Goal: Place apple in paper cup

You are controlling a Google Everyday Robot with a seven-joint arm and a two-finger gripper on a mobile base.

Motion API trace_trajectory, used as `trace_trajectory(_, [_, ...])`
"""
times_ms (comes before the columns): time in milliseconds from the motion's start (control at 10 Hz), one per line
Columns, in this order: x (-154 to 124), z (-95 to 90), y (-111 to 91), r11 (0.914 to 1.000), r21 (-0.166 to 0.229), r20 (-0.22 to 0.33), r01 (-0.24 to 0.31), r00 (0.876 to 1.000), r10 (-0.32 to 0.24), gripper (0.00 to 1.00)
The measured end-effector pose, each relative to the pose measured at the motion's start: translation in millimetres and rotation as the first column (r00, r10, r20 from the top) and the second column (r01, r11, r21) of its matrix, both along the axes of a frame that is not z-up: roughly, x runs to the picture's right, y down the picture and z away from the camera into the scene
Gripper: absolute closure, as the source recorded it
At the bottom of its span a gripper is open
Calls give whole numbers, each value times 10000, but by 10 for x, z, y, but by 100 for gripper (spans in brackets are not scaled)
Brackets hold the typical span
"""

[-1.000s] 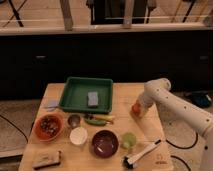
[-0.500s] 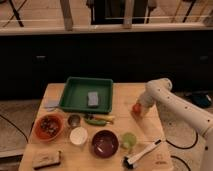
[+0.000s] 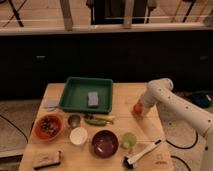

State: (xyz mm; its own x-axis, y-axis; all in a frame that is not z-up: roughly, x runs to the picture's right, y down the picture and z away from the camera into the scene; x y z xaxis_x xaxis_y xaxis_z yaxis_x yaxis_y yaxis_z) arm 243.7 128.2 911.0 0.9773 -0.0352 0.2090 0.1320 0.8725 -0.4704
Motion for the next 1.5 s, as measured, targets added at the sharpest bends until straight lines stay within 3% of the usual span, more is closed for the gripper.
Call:
trace_trajectory(300, [17, -3, -15, 9999, 104, -38, -53, 10000, 54, 96])
trace_trajectory(600, [48, -1, -28, 9998, 132, -82, -127, 9999, 128, 89])
trace_trajectory(700, [44, -26, -23, 9999, 155, -56, 7, 10000, -7, 96])
trace_trajectory(900, [3, -148, -107, 9989, 331, 128, 347, 9993, -352, 100])
trace_trajectory(1500, [-116, -539, -394, 9901, 755, 1442, 1180, 9812, -1279, 100])
